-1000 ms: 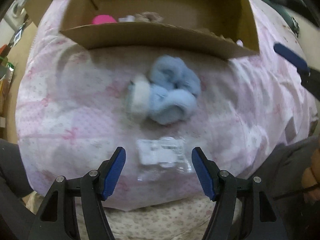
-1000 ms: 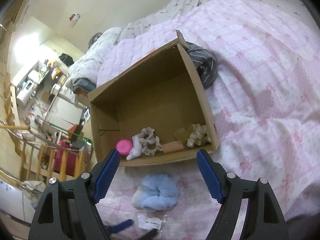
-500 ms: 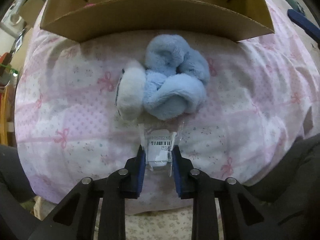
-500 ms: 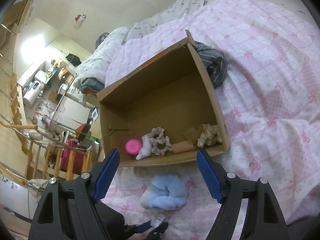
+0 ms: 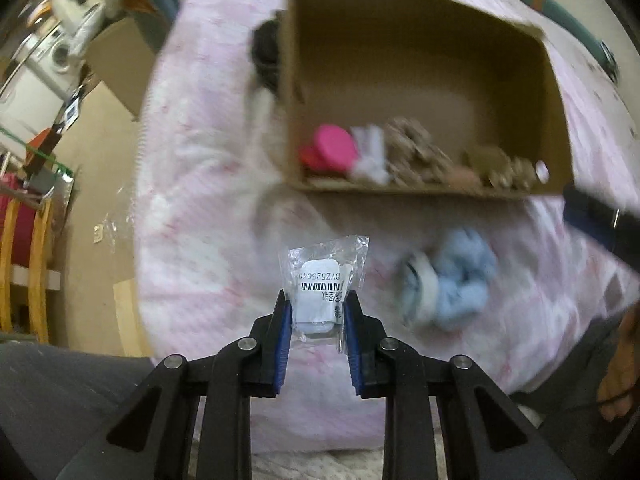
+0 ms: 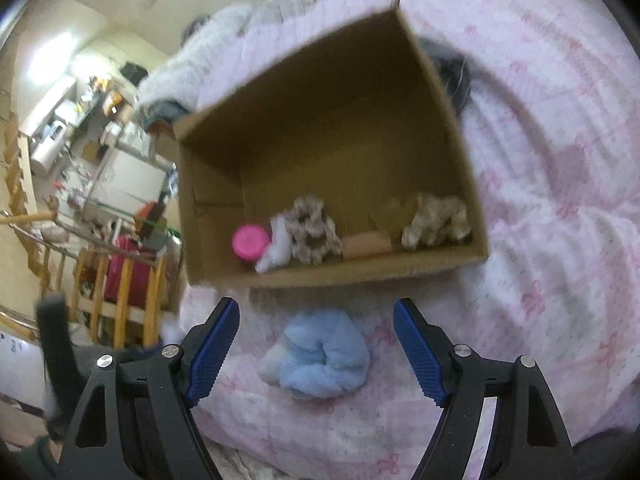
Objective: Organize soft objects
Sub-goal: 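Grasp the blue fluffy scrunchie and white sock with the right tool while the left tool holds the bag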
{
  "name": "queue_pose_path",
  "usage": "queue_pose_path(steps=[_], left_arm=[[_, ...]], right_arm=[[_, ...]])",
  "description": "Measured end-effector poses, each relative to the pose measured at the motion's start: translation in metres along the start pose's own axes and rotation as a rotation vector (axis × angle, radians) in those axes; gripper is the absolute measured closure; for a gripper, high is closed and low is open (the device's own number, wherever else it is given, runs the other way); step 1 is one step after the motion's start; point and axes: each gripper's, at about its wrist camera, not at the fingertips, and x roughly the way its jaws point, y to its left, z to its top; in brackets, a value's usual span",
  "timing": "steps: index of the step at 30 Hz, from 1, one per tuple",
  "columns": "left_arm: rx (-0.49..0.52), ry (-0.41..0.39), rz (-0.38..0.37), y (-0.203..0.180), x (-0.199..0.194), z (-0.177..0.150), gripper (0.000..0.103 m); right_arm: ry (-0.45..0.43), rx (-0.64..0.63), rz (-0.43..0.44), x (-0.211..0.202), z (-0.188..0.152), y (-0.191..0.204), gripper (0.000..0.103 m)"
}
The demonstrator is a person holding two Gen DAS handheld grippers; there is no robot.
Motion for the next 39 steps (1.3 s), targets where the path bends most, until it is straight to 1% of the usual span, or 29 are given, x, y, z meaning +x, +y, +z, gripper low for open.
queue_pose_path(steps=[1, 2, 5, 7, 10, 13, 16, 17, 20, 22, 24, 25, 27, 31, 34, 35, 36, 37, 38, 39], left_arm=[[-0.023, 0.000, -0.007, 0.004, 0.000, -0.003, 0.081], [-0.041, 0.001, -0.011, 0.009, 0.000, -0.006, 0.081], [-0.080, 0.002, -0.018, 0.025, 0.010, -0.006, 0.081], [-0.125, 0.022, -0.047, 0.033, 0.018, -0.009, 0.081], [-0.188, 0.027, -0.078, 0.043, 0.024, -0.010, 0.081], [-0.200, 0.025, -0.084, 0.045, 0.029, -0.010, 0.081], [-0.186, 0.021, -0.083, 0.040, 0.030, -0.009, 0.081], [-0.184, 0.021, -0.085, 0.040, 0.032, -0.009, 0.081], [-0.180, 0.022, -0.095, 0.038, 0.033, -0.008, 0.081], [-0.178, 0.025, -0.104, 0.037, 0.034, -0.007, 0.081], [-0.177, 0.028, -0.111, 0.037, 0.034, -0.008, 0.081], [-0.175, 0.031, -0.112, 0.037, 0.035, -0.008, 0.081], [-0.175, 0.035, -0.115, 0.037, 0.035, -0.008, 0.081], [-0.178, 0.041, -0.122, 0.037, 0.036, -0.008, 0.081], [-0.170, 0.043, -0.119, 0.035, 0.037, -0.008, 0.081], [-0.169, 0.043, -0.117, 0.035, 0.037, -0.008, 0.081], [-0.166, 0.044, -0.113, 0.035, 0.038, -0.008, 0.081], [-0.166, 0.046, -0.109, 0.035, 0.038, -0.008, 0.081], [-0.167, 0.047, -0.106, 0.035, 0.039, -0.008, 0.081], [-0.169, 0.049, -0.103, 0.036, 0.040, -0.008, 0.081]], right_arm=[[0.035, 0.001, -0.019, 0.009, 0.000, 0.001, 0.008], [0.068, 0.002, -0.036, 0.018, -0.001, 0.000, 0.004], [0.173, 0.019, -0.062, 0.046, -0.007, -0.003, 0.004], [0.210, 0.015, -0.062, 0.058, -0.011, -0.002, 0.004], [0.253, -0.017, -0.064, 0.073, -0.015, 0.008, 0.003], [0.265, -0.036, -0.080, 0.087, -0.023, 0.020, 0.003], [0.288, -0.070, -0.136, 0.102, -0.031, 0.034, 0.002], [0.296, -0.094, -0.158, 0.108, -0.034, 0.039, 0.000], [0.319, -0.164, -0.239, 0.124, -0.042, 0.050, 0.000], [0.324, -0.217, -0.297, 0.132, -0.046, 0.053, 0.000], [0.304, -0.262, -0.314, 0.135, -0.049, 0.057, 0.000], [0.296, -0.271, -0.314, 0.134, -0.049, 0.058, 0.000], [0.286, -0.248, -0.292, 0.132, -0.048, 0.056, 0.000], [0.271, -0.123, -0.202, 0.120, -0.041, 0.040, 0.000], [0.263, -0.071, -0.166, 0.117, -0.035, 0.031, 0.000], [0.265, -0.075, -0.170, 0.117, -0.035, 0.031, 0.001], [0.263, -0.088, -0.185, 0.117, -0.035, 0.032, 0.005], [0.263, -0.109, -0.199, 0.116, -0.035, 0.034, 0.016], [0.264, -0.122, -0.203, 0.113, -0.033, 0.032, 0.030], [0.260, -0.131, -0.201, 0.112, -0.034, 0.033, 0.038]])
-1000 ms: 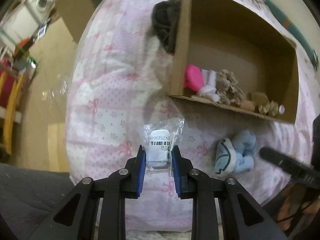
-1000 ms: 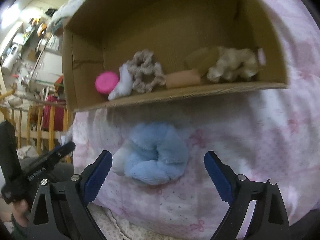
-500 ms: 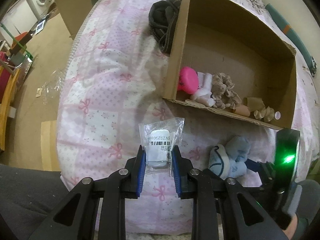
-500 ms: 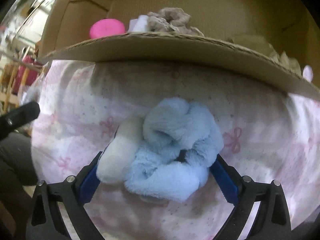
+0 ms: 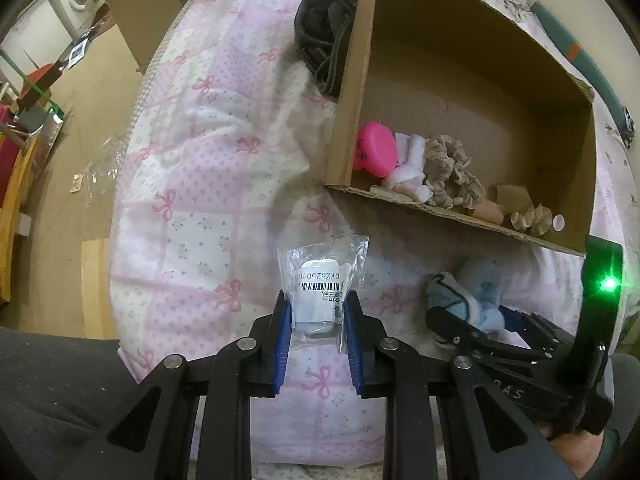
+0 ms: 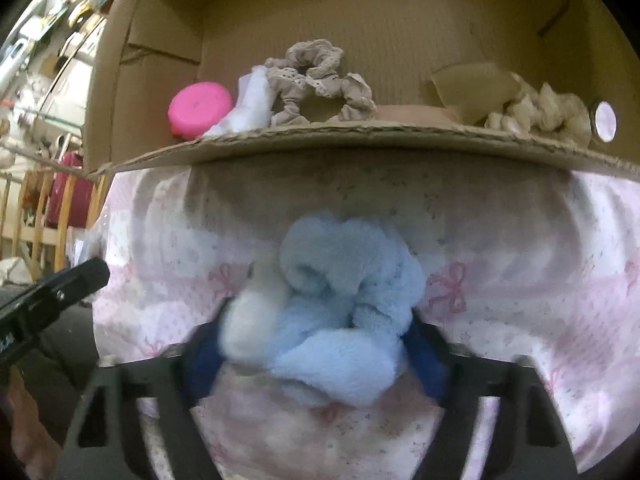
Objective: Organize soft objects
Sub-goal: 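Grasp the blue fluffy scrunchie and white sock with the right tool while the left tool holds the bag, then carry the plastic bag over the box with the left tool while the right tool carries the blue scrunchie there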
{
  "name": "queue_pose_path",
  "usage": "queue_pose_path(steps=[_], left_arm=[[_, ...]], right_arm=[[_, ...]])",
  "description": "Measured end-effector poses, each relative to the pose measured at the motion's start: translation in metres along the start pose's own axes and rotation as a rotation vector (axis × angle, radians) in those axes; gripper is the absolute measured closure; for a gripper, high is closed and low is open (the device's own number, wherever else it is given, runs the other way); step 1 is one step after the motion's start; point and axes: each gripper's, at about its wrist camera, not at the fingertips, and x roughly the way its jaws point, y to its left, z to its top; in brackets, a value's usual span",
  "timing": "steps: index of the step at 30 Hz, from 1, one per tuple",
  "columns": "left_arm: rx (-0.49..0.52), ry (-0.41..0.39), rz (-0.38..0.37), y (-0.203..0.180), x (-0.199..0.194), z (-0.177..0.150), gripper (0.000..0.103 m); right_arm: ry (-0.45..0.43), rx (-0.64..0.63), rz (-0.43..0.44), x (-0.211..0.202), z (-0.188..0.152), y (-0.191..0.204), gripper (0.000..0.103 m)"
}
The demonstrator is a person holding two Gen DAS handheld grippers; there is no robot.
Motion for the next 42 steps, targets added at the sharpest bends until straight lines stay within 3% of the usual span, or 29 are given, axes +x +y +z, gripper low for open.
queue_pose_path(steps=[2, 6, 13, 21, 28, 34, 40, 42], left_arm=[[-0.005, 0.002, 0.006, 0.001, 0.001, 0.000, 0.081], [-0.013, 0.002, 0.006, 0.001, 0.001, 0.000, 0.081], [0.001, -0.055, 0.018, -0.002, -0.009, -0.003, 0.081], [0.033, -0.108, 0.057, -0.002, -0.023, -0.008, 0.081], [0.054, -0.179, -0.020, -0.015, -0.065, 0.010, 0.081], [0.130, -0.296, -0.012, -0.042, -0.087, 0.049, 0.081], [0.195, -0.332, -0.016, -0.062, -0.067, 0.073, 0.081], [0.214, -0.307, -0.035, -0.066, -0.052, 0.075, 0.081]], right_arm=[[-0.002, -0.029, -0.005, -0.003, -0.001, 0.004, 0.056], [-0.033, -0.116, -0.022, -0.015, -0.008, 0.020, 0.063], [-0.155, -0.172, 0.010, -0.062, -0.011, 0.034, 0.064], [-0.209, -0.214, 0.032, -0.108, -0.009, 0.024, 0.064], [-0.296, -0.235, 0.056, -0.154, 0.002, 0.017, 0.064], [-0.375, -0.189, 0.076, -0.161, 0.027, -0.001, 0.064], [-0.411, -0.071, 0.107, -0.143, 0.040, -0.027, 0.063], [-0.405, -0.037, 0.095, -0.136, 0.043, -0.034, 0.063]])
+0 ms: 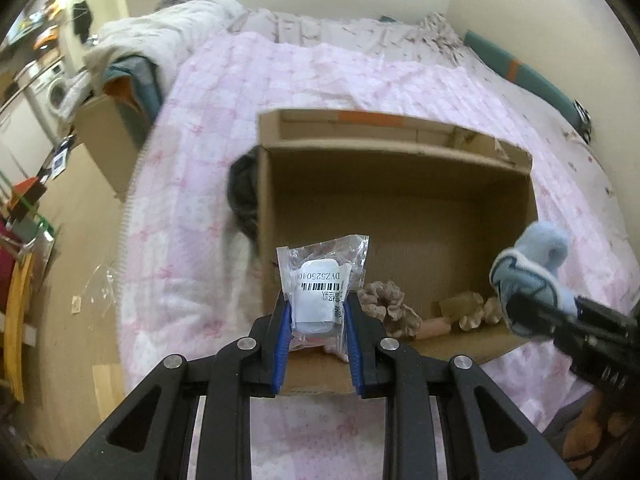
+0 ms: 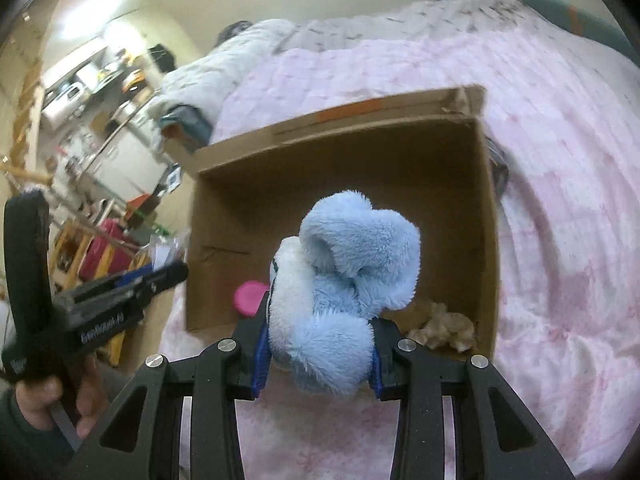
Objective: Organize soft objects
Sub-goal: 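Carry the plastic bag over the box with the left tool while the right tool carries the blue scrunchie there, then open the left tool to drop the bag while the right tool releases the blue scrunchie into the box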
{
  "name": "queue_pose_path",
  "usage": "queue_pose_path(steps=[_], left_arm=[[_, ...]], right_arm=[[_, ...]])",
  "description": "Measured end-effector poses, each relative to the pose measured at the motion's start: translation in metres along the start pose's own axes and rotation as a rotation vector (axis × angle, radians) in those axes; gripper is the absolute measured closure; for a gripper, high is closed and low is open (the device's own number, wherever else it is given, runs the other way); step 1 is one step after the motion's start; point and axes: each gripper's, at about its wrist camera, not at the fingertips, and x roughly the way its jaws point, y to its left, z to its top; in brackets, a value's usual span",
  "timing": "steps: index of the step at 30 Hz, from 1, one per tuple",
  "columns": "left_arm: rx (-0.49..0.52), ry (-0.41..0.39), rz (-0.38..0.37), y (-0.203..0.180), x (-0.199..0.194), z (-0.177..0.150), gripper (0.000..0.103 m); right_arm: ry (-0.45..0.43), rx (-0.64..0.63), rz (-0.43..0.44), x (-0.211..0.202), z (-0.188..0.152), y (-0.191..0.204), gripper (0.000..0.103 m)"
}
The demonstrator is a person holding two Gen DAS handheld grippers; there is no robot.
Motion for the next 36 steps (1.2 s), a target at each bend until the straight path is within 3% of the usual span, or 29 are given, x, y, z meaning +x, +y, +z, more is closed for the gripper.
queue_pose_path(steps=[3, 8, 15, 20, 29, 30, 33, 36], left_arm=[[-0.024, 0.042, -0.067, 0.001, 0.015, -0.003, 0.081], [0.028, 0.003, -0.042, -0.007, 0.018, -0.004, 0.081], [-0.038, 0.050, -0.115, -0.001, 0.033, -0.011, 0.081], [-0.024, 0.035, -0.066, -0.007, 0.037, -0.012, 0.081], [0.010, 0.049, -0.048, -0.013, 0.038, -0.016, 0.078], [0.009, 0.049, -0.045, -0.013, 0.038, -0.016, 0.075], [-0.006, 0.070, -0.061, -0.013, 0.041, -0.017, 0.050], [-0.011, 0.059, -0.063, -0.013, 0.040, -0.017, 0.046]], right_arm=[[0.010, 0.035, -0.003, 0.006, 0.002, -0.011, 0.062], [0.000, 0.026, -0.023, 0.014, 0.005, -0.014, 0.061], [0.014, -0.014, -0.056, 0.023, 0.004, -0.007, 0.060], [0.025, -0.056, -0.077, 0.028, 0.000, 0.000, 0.059], [0.031, -0.060, -0.059, 0.032, 0.002, 0.001, 0.058], [0.029, -0.055, -0.058, 0.032, 0.002, 0.000, 0.057], [0.046, -0.003, 0.004, 0.034, 0.002, -0.007, 0.057], [0.054, 0.038, 0.029, 0.036, 0.002, -0.012, 0.057]])
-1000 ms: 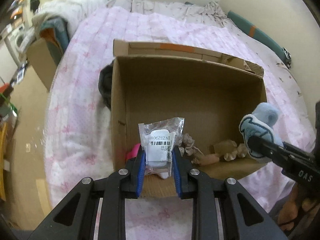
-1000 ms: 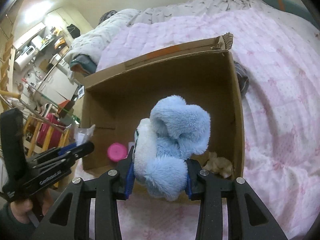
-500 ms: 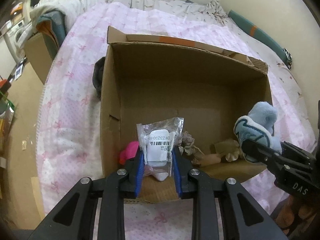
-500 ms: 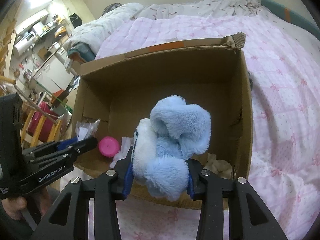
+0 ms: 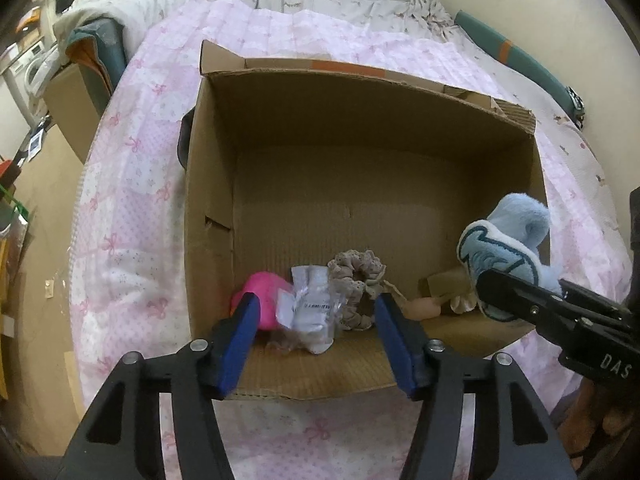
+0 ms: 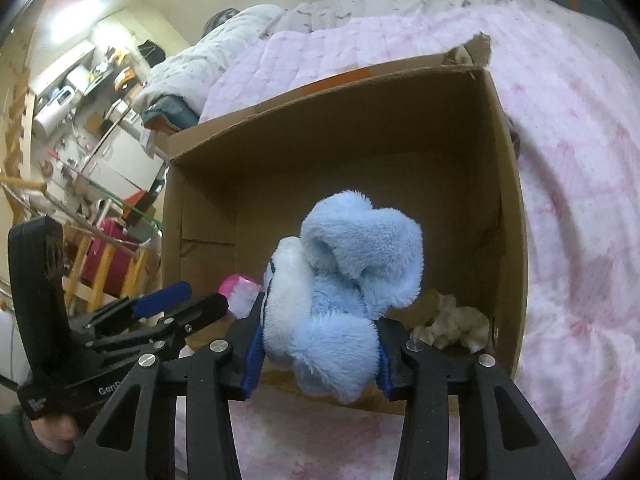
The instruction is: Organize soft objects
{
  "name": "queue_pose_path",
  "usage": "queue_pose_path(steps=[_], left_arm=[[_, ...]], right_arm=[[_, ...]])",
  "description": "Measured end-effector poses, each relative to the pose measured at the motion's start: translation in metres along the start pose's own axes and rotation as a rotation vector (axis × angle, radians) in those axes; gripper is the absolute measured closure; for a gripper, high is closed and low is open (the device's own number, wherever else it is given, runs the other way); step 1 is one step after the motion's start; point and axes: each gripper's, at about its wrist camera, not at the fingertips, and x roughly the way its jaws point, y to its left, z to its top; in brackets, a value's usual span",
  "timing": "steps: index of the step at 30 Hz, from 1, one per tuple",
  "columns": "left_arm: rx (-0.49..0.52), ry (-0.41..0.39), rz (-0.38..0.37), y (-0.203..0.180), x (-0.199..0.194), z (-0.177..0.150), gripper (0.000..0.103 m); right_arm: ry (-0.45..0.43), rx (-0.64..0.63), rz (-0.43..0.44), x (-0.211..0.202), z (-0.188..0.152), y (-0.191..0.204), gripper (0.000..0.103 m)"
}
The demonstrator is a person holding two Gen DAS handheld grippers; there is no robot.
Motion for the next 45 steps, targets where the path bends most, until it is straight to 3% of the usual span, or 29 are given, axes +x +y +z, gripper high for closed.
queue_pose_path(steps=[7, 9, 11, 13, 16, 21, 29, 34, 40, 45], left_arm=[[0.015, -0.014, 0.020, -0.003, -0.002, 0.001, 0.040], [0.016, -0.023, 0.038, -0.003, -0.003, 0.000, 0.040], [0.002, -0.027, 0.045, -0.001, -0.004, 0.001, 0.040], [-0.007, -0.040, 0.037, 0.001, -0.007, 0.002, 0.040], [-0.013, -0.053, 0.025, 0.003, -0.009, 0.002, 0.040], [-0.069, -0.036, 0.010, 0.013, -0.011, 0.004, 0.040], [-0.093, -0.162, 0.112, 0.025, -0.046, 0.003, 0.040], [-0.051, -0.197, 0.161, 0.026, -0.062, -0.009, 0.018], [-0.076, -0.260, 0.153, 0.032, -0.087, -0.029, 0.007], [-0.085, -0.312, 0.161, 0.033, -0.109, -0.042, 0.005]], right_arm=[[-0.019, 0.017, 0.005, -0.002, 0.000, -0.001, 0.051], [-0.025, 0.022, -0.005, -0.003, 0.000, -0.001, 0.041], [-0.051, 0.047, 0.003, -0.006, 0.001, -0.004, 0.017], [-0.075, 0.070, 0.024, -0.010, 0.002, -0.007, 0.005], [-0.101, 0.078, 0.015, -0.016, 0.003, -0.008, 0.000], [-0.177, 0.059, -0.018, -0.028, 0.004, -0.006, 0.000], [-0.229, -0.014, -0.073, -0.042, 0.002, 0.009, 0.000], [-0.262, -0.102, -0.128, -0.058, -0.011, 0.025, 0.000], [-0.283, -0.113, -0.170, -0.076, -0.034, 0.030, 0.000], [-0.299, -0.113, -0.202, -0.086, -0.050, 0.036, 0.000]])
